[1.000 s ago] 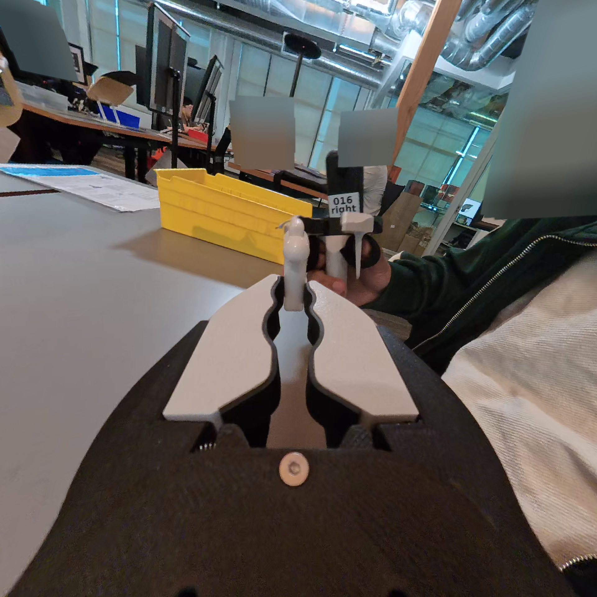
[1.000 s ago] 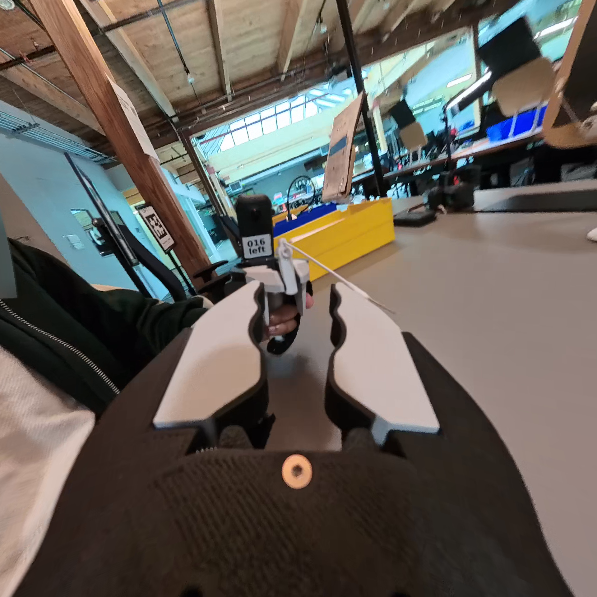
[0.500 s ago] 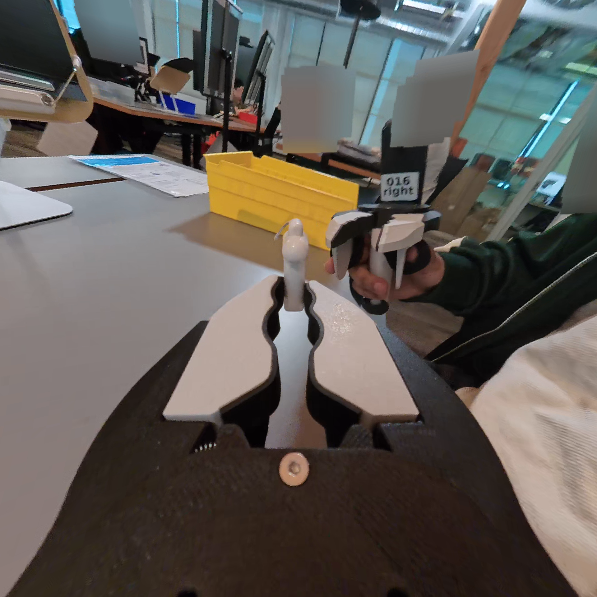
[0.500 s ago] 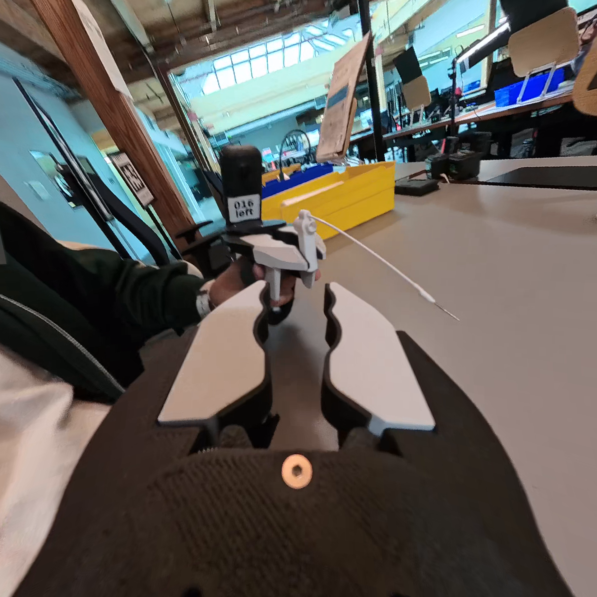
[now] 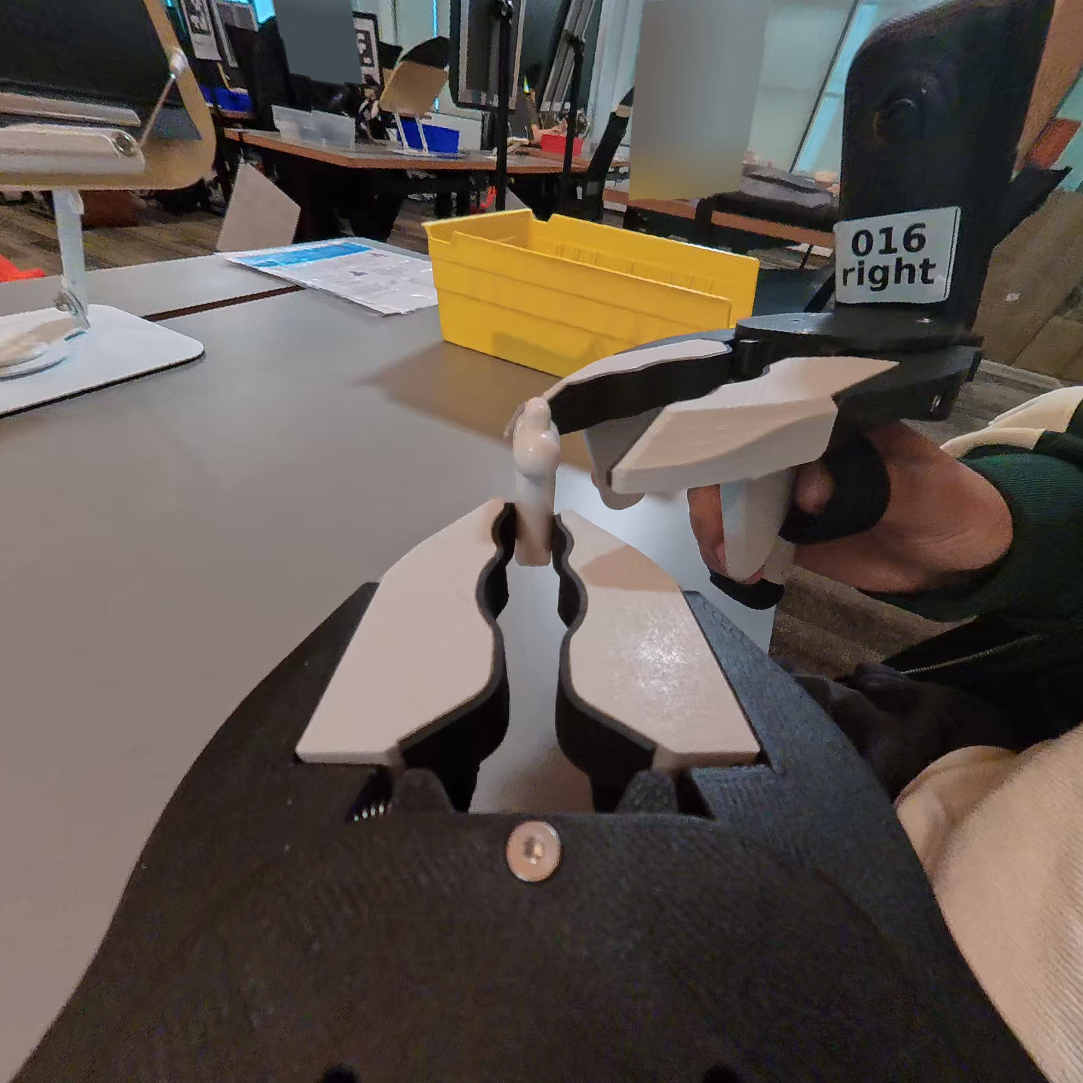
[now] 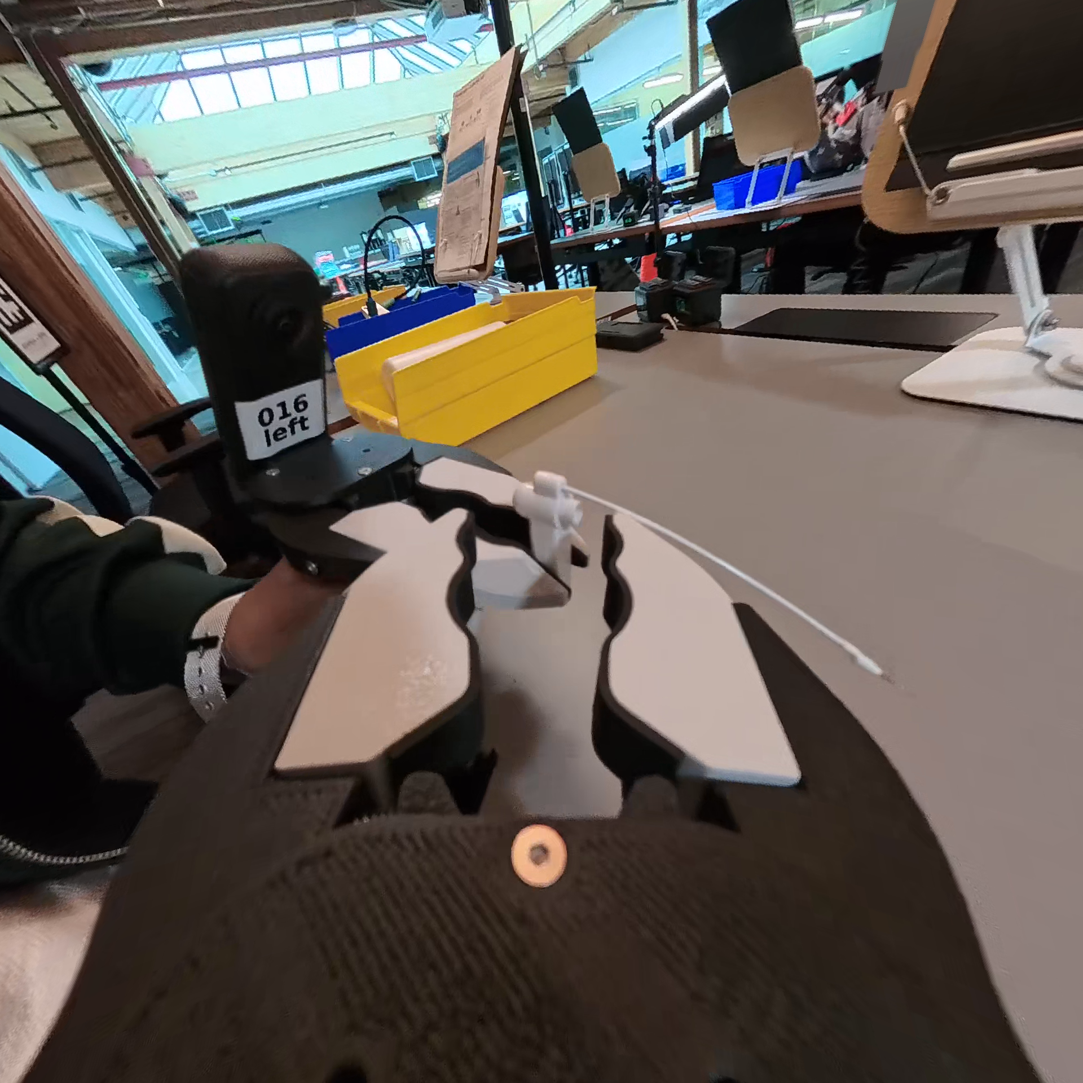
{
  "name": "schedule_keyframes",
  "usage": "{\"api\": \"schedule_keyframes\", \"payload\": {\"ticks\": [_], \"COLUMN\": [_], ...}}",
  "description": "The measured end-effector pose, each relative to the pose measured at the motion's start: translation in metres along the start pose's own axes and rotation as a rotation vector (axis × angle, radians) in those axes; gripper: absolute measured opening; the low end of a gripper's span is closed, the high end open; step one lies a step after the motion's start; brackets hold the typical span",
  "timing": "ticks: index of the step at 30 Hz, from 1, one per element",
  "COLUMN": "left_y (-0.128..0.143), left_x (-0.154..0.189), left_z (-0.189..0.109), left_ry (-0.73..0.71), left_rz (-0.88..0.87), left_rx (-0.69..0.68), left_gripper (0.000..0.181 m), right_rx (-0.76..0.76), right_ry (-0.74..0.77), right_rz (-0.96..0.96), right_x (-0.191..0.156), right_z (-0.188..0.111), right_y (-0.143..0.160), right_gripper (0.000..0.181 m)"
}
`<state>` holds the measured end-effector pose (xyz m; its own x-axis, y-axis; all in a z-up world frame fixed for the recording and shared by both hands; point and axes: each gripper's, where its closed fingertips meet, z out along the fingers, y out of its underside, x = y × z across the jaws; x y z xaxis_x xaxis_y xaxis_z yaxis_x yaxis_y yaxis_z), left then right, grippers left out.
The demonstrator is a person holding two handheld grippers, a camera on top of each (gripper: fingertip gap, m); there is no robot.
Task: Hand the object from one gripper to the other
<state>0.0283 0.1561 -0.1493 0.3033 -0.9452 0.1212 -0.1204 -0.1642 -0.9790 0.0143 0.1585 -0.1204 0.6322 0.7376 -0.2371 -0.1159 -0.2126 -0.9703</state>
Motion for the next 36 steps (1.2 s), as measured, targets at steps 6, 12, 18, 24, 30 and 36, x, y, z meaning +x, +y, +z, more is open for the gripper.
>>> {"api": "schedule_keyframes", "payload": {"ticks": [6,12,18,24,30,36], "left_y": [0.003,0.000,-0.002,-0.014,-0.021,-0.026], "left_x": [0.011,0.020,0.030,0.038,0.065,0.069], "left_z": [0.006,0.005,-0.001,-0.016,-0.035,-0.046], "left_ry": [-0.001,0.037,0.151,0.306,0.631,0.858], "left_rz": [0.040,0.065,0.027,0.001,-0.122,-0.392], "left_rx": [-0.018,0.000,0.040,0.101,0.113,0.126], "left_gripper": [0.012,0.013,0.034,0.047,0.034,0.038], "right_rx": [-0.023,-0.022,0.034,0.015,-0.011,-0.053], "right_ry": [-0.006,-0.037,-0.165,-0.467,-0.654,-0.691], "right_rz": [-0.007,-0.036,-0.036,0.070,0.062,0.046], "right_x": [-0.005,-0.009,-0.017,-0.041,-0.064,-0.075], "right_z": [0.002,-0.002,-0.013,-0.034,-0.046,-0.046], "right_y": [0.005,0.001,-0.011,-0.012,-0.012,-0.004], "right_gripper": [0.034,0.023,0.023,0.023,0.022,0.022]}}
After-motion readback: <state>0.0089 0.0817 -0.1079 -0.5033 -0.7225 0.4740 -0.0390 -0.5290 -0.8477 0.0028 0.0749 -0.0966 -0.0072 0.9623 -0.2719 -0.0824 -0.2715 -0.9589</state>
